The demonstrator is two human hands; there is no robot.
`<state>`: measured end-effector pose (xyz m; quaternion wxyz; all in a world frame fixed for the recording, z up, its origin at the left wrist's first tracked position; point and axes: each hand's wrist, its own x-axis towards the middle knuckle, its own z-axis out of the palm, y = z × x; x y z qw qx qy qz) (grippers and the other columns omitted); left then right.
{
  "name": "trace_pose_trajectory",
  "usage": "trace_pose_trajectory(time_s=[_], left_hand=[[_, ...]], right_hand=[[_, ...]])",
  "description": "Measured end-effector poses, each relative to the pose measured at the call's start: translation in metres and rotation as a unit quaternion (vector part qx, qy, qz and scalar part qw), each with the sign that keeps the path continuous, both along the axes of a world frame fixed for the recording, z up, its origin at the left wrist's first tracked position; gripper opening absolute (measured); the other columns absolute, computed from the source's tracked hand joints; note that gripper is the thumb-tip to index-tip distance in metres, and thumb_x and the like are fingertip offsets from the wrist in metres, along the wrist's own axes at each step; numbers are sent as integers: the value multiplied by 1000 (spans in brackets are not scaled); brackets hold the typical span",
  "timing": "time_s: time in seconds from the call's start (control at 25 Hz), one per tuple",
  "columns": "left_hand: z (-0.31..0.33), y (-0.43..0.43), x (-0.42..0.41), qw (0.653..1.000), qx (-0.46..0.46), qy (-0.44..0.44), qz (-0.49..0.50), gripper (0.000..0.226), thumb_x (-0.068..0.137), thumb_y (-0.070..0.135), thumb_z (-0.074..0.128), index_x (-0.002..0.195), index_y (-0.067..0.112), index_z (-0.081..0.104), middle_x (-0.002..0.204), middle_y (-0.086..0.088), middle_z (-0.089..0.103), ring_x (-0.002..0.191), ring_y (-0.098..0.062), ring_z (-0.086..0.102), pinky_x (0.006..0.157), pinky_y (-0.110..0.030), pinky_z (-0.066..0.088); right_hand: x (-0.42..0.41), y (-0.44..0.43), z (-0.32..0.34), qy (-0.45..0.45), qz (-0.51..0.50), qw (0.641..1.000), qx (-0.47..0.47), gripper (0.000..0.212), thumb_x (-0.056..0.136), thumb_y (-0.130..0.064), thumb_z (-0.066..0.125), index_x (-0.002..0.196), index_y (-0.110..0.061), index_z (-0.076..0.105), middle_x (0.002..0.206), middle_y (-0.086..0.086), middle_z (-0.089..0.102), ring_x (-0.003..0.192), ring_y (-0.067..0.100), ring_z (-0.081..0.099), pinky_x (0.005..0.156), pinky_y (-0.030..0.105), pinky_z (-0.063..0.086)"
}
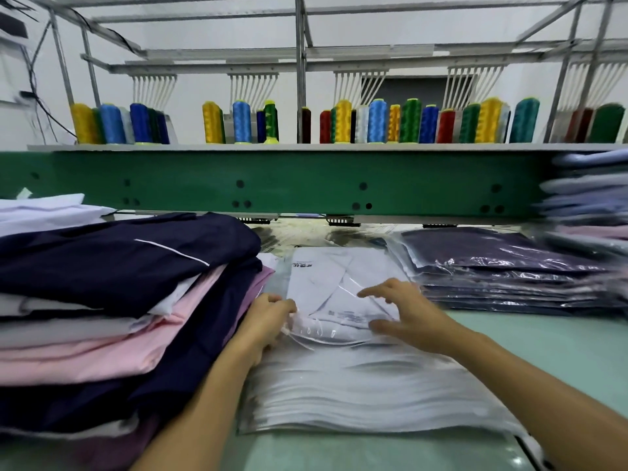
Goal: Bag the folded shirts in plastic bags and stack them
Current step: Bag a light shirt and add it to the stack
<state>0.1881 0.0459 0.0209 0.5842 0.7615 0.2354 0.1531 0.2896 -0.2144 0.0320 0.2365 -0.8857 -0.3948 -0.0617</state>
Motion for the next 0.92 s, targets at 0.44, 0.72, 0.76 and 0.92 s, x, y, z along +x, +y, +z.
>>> trace_pose_trajectory(time_s=[0.44, 0.72, 0.76, 0.92], left_hand=[[11, -10, -1, 943, -279, -154, -93, 31, 86, 1, 68, 115, 10, 61, 57, 1, 53, 43, -7, 41, 38, -17, 37], [17, -17, -5, 919, -315, -217, -100, 9, 96, 0, 56, 92, 8, 53, 59, 2, 56, 42, -4, 41, 37, -14, 31], [18, -17, -5, 915, -324, -221, -97, 15, 94, -1, 57, 85, 10, 52, 56, 3, 52, 42, -4, 39, 38, -13, 29], [21, -16, -6, 890, -384, -230, -89, 25, 90, -1, 62, 74, 12, 48, 57, 2, 45, 44, -4, 35, 38, -13, 25]], right_hand=[[-42, 59, 7, -66, 46, 994, 77, 27, 89, -60, 61, 92, -34, 62, 72, -17, 61, 66, 4, 56, 63, 28, 47], [-67, 111, 6, -262, 5, 953, 153, 21, 95, -49, 61, 95, -28, 56, 70, -9, 63, 66, 14, 58, 51, 30, 43], [-66, 112, 8, -294, -5, 944, 148, 20, 93, -46, 66, 92, -27, 59, 69, -8, 64, 66, 16, 59, 49, 30, 42], [-68, 113, 13, -371, -31, 922, 106, 20, 86, -33, 74, 80, -22, 59, 65, -7, 62, 66, 18, 59, 40, 28, 40]])
